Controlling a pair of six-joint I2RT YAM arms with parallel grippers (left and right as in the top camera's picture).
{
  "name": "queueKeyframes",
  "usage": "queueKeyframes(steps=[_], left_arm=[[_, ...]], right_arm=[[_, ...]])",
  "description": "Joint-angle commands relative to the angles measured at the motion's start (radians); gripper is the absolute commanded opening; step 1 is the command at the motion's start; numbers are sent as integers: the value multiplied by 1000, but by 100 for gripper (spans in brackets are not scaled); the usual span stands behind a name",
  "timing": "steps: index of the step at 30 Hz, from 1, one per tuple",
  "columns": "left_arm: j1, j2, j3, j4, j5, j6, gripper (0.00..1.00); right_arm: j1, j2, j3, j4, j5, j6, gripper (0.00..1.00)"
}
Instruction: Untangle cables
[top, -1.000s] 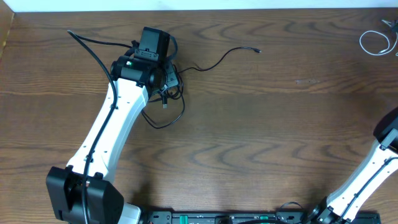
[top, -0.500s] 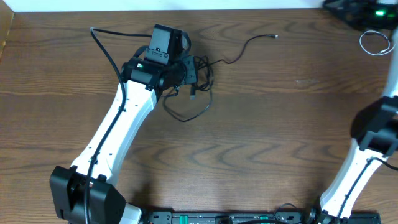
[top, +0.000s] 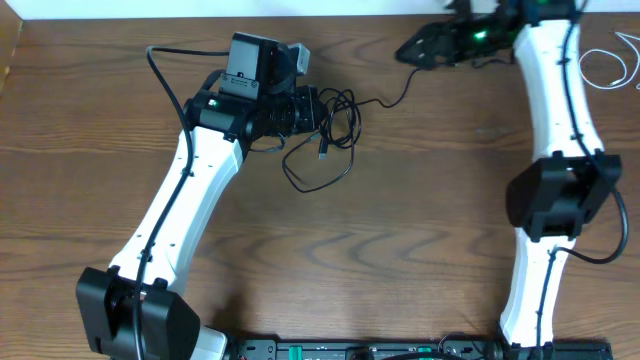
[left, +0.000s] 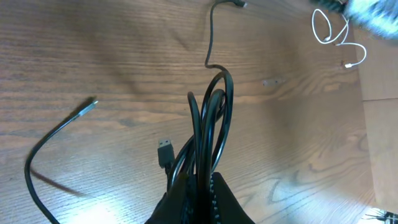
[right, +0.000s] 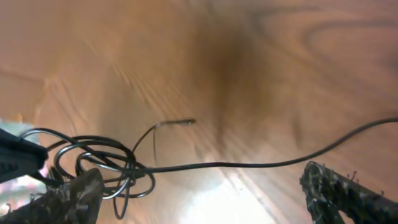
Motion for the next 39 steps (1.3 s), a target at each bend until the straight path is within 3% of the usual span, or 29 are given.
queueKeyframes(steps=[1,5,13,23,28,39], left_arm=[[3,11,7,1,-87,-68,8],[4,11,7,8,-175,-204,8],[4,11,7,13,-176,-252,8],[32,11,7,-2,-238,-251,8],[35,11,7,-2,-270,-311,8],[53,11,7,-5,-266,-347,8]], right_arm=[[76,4,3,-19,117,-24,93],[144,4,2,-21,189,-24,90],[255,21,1,-4,348,-19,89],[268,35,-28,17,185,-20,86],[301,36,-31,34,193,-16,82],[366,88,-107,222,338,319,76]])
